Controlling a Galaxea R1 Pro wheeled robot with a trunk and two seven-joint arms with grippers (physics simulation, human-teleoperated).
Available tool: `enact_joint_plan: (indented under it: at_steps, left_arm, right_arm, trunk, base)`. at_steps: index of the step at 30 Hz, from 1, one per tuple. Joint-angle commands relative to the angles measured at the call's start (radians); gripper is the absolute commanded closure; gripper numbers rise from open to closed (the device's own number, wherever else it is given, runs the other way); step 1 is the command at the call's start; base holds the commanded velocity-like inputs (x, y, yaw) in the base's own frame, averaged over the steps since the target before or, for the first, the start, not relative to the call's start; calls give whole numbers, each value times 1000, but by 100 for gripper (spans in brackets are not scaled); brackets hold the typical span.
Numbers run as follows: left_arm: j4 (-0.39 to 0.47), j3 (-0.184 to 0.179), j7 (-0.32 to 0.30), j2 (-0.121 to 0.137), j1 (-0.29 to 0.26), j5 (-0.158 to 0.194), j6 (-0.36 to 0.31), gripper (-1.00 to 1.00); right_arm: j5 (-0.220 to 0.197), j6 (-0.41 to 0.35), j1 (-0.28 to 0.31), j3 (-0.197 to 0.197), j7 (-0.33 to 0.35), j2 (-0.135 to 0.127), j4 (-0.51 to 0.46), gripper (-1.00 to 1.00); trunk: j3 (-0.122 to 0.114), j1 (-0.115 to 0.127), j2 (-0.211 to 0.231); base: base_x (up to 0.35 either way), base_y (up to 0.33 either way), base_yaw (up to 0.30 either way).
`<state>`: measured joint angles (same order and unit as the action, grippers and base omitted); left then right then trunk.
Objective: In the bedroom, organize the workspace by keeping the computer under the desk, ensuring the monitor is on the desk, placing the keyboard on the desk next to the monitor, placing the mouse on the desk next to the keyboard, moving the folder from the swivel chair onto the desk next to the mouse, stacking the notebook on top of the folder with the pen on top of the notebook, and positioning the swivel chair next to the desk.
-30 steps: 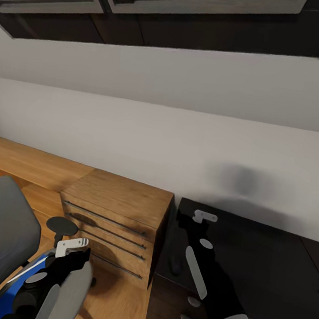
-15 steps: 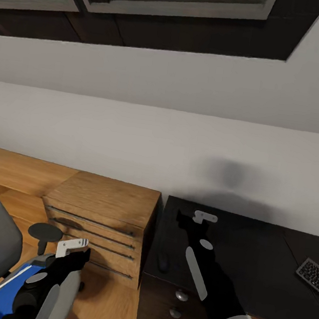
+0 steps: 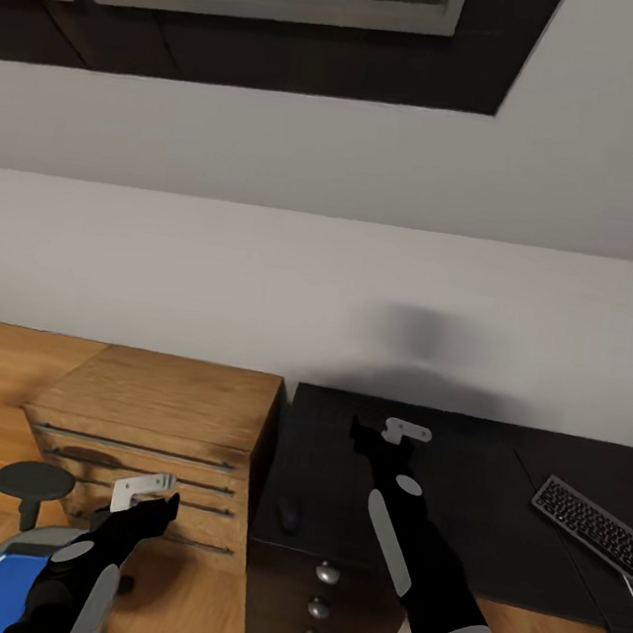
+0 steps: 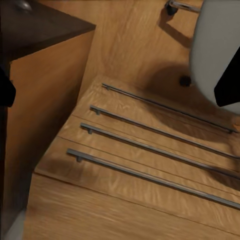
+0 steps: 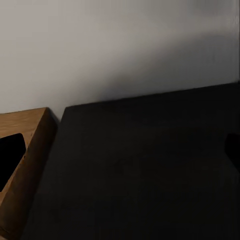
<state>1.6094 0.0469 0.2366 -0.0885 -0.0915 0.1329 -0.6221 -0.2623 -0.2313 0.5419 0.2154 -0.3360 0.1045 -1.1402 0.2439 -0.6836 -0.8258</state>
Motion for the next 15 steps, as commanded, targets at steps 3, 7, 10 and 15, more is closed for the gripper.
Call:
enact_joint_plan:
  at_steps: [3, 7, 10, 15]
  left_arm:
    - [1, 1, 7, 0, -1, 10, -4, -100]
    - [0, 1, 7, 0, -1, 10, -4, -100]
    - [0, 1, 7, 0, -1, 10, -4, -100]
    - [0, 1, 7, 0, -1, 11, -4, -100]
  right_arm:
    - [-8, -3, 1, 2, -8, 0, -1, -100]
    - [-9, -3, 1, 2, -8, 1, -1, -100]
    - [-9, -2, 1, 2, -8, 1, 0, -100]
    - [-9, -2, 1, 2, -8, 2, 2, -100]
  trunk:
    - [1, 0, -1]
    - [2, 0, -1]
    - [3, 0, -1]
    - [5, 0, -1]
  base:
    - [-3, -29, -271]
    - [-82, -175, -271]
    - [-96, -185, -271]
    - [-21, -42, -271]
